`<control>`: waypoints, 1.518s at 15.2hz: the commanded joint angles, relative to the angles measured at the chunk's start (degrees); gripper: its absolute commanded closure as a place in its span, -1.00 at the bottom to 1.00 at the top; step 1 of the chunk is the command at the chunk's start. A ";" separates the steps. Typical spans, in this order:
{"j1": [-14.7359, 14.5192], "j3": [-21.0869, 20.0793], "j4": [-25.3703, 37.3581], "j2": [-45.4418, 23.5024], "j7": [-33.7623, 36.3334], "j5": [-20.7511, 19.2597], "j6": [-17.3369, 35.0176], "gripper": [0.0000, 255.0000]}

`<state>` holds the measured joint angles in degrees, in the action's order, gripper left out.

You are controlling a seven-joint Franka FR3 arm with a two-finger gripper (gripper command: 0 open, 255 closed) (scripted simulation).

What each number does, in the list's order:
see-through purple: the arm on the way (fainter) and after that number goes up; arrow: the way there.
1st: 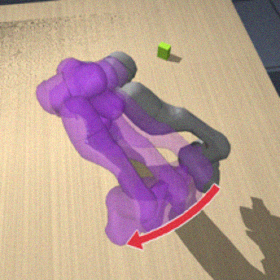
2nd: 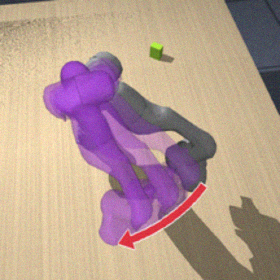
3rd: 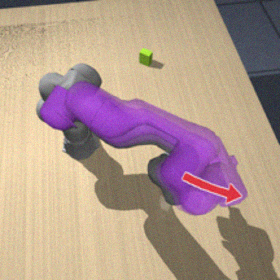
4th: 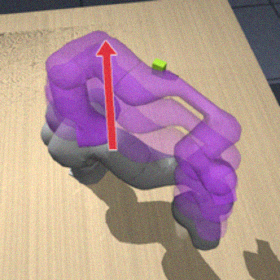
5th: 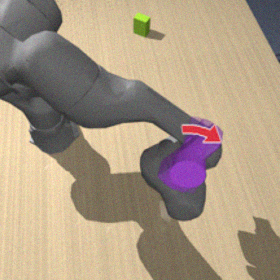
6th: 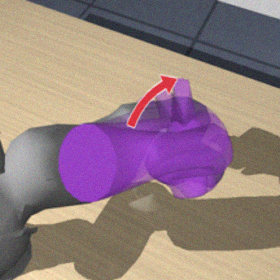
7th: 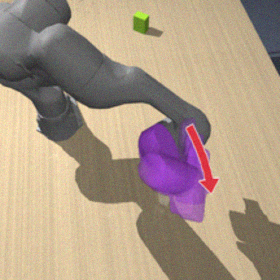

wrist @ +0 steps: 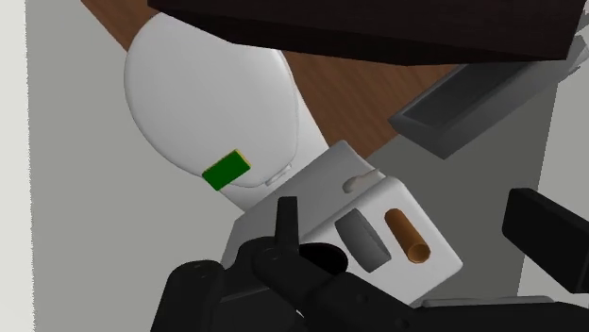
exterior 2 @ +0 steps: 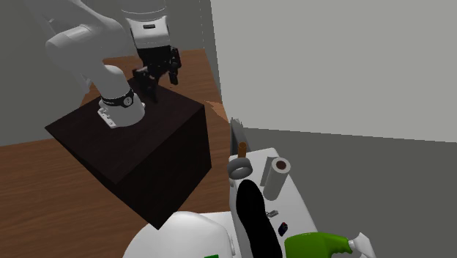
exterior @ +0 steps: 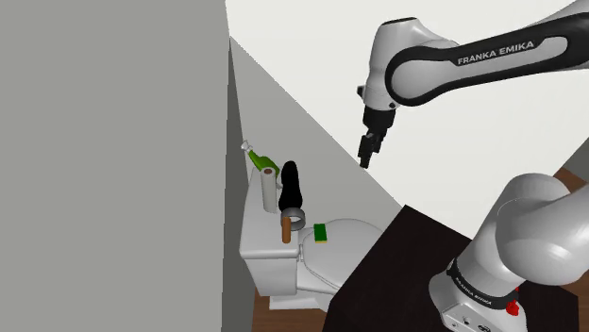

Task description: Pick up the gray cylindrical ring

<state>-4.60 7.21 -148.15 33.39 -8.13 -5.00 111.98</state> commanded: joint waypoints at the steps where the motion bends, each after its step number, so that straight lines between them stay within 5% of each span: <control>1: -0.76 0.53 -0.72 -3.82 -1.60 -0.04 5.23 -1.00; 13: -5.62 1.81 2.69 -30.42 -12.25 3.79 31.25 -1.00; 23: -6.11 -2.34 14.23 -53.76 -22.47 9.89 45.29 -1.00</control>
<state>-10.90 5.45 -135.81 -17.80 -29.54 4.43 156.31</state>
